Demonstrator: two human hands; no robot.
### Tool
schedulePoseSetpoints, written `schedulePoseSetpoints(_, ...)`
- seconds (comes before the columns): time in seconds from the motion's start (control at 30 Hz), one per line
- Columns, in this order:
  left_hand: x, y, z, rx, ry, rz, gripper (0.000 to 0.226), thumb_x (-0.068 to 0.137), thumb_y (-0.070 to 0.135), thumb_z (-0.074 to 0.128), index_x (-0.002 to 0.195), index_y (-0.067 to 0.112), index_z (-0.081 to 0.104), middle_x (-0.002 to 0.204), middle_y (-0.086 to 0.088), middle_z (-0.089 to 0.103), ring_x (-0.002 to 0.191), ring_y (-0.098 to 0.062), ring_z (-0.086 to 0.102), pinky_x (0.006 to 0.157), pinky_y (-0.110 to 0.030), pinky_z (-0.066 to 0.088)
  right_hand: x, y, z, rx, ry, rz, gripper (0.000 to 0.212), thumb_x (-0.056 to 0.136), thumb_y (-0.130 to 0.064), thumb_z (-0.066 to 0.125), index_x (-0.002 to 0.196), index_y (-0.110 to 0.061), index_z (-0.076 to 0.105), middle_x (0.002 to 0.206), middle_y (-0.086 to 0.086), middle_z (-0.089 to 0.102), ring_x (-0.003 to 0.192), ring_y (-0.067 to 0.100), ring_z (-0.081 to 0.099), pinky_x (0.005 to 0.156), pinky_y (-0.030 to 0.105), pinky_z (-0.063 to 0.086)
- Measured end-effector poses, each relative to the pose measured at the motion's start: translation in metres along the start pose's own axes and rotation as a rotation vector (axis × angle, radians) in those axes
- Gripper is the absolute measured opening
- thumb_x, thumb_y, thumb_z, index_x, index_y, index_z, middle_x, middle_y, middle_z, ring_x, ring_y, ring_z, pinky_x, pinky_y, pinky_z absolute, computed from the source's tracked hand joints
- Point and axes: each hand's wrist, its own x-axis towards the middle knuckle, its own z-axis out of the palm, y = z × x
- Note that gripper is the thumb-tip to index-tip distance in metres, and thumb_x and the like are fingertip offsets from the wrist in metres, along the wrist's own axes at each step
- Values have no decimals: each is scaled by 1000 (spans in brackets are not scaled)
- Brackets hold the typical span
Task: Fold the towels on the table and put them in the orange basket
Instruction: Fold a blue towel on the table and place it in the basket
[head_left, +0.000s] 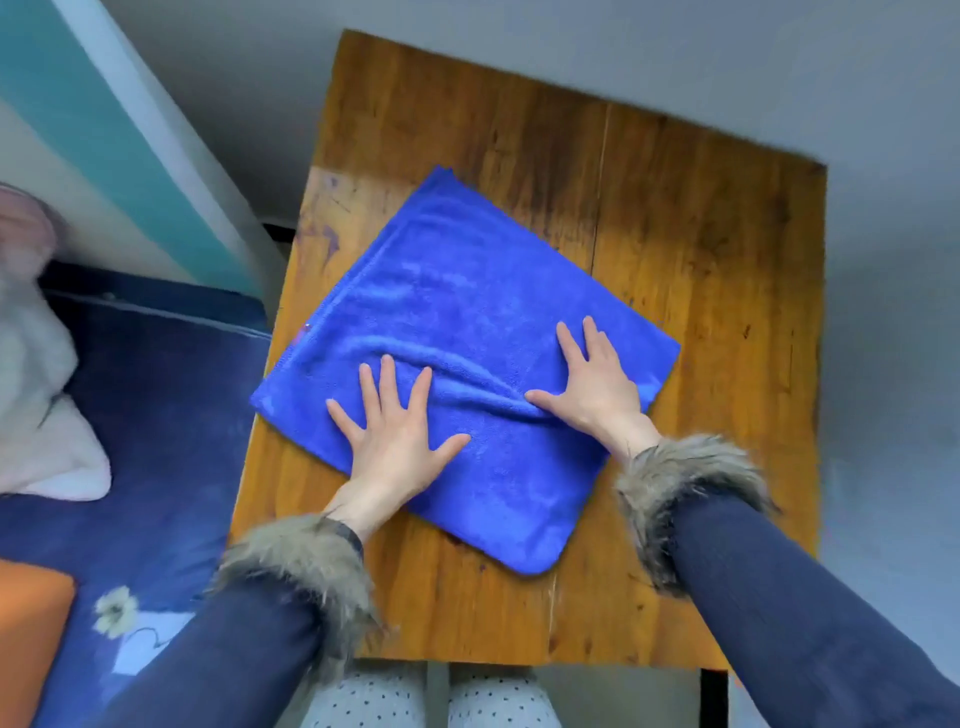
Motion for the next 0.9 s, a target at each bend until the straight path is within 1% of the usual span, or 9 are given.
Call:
schedulePoseSetpoints(0.23,14,45,8,334,-91,205,117,65,57,73,148,32,-7,152,-6,-30,140,-33,-25,104,-70,0,-51,64,16,58,-86,220,96,79,-53,65,150,-24,6,156,8,3,140,28,20,95,40,42)
schedulePoseSetpoints(0.37,16,67,10,497,-173,337,124,67,41,79,145,34,-16,150,-4,-33,140,-32,-25,105,-69,5,-69,92,28,-23,-259,328,104,80,-46,67,149,-11,-3,153,19,6,131,33,38,92,37,44)
schedulePoseSetpoints(0.43,13,74,13,583,-198,426,123,69,35,79,145,32,-18,151,-4,-33,140,-33,-24,104,-69,7,-77,99,34,-48,-351,379,104,82,-44,66,148,-3,-4,151,23,10,131,33,38,92,36,44)
schedulePoseSetpoints(0.53,7,74,15,670,-228,530,118,74,31,75,145,31,-18,151,-3,-31,140,-33,-23,106,-67,8,-81,107,30,-40,-397,393,85,86,-45,59,144,-2,14,145,20,30,128,31,42,93,35,41)
schedulePoseSetpoints(0.63,9,69,11,503,-253,555,95,81,29,68,149,31,1,156,1,-18,143,-27,-16,110,-61,6,-79,115,14,-39,-309,358,55,92,-46,48,131,-8,40,133,13,50,121,29,50,87,32,41)
schedulePoseSetpoints(0.7,15,66,3,301,-114,597,69,82,23,67,143,21,34,155,-9,18,143,-31,15,109,-59,23,-70,119,1,1,-176,341,44,95,-42,43,121,-7,52,127,13,56,117,31,53,85,33,43)
schedulePoseSetpoints(0.77,27,61,-6,148,115,600,46,80,9,68,123,9,56,129,-19,51,119,-40,49,90,-53,45,-54,122,-10,48,8,312,39,97,-36,41,118,-5,52,123,16,57,113,34,54,83,36,43)
schedulePoseSetpoints(0.83,41,59,-19,115,282,525,35,80,2,64,115,5,60,113,-20,56,100,-42,54,74,-47,47,-30,124,-21,110,192,245,34,98,-29,42,122,-5,49,122,16,53,113,35,50,82,39,42)
schedulePoseSetpoints(0.9,56,60,-32,136,372,439,34,82,0,60,116,6,59,110,-21,54,98,-42,50,71,-46,42,-3,125,-30,124,315,130,33,97,-21,42,127,-6,46,124,17,49,116,35,43,85,43,40)
